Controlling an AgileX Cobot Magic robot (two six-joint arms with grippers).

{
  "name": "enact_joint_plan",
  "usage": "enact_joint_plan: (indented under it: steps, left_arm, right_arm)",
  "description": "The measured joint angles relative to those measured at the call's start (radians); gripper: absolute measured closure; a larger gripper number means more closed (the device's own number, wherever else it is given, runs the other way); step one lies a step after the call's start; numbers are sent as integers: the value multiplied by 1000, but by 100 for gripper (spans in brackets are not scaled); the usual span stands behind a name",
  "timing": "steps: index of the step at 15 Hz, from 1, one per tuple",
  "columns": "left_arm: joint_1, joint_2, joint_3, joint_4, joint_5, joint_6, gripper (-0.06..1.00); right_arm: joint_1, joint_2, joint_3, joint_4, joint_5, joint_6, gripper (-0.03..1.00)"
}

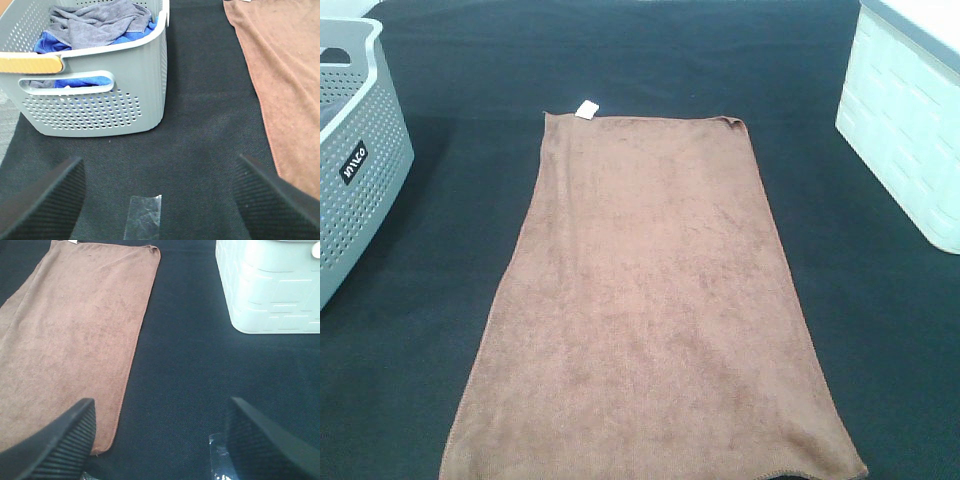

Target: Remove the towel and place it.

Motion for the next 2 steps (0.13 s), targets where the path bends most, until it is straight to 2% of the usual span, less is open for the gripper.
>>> enact_joint_plan:
  steps: [2]
  left_arm:
    - [0, 0, 0, -1, 0, -24, 18]
  right_arm:
    - [0, 0, 0, 0, 0, -1, 30]
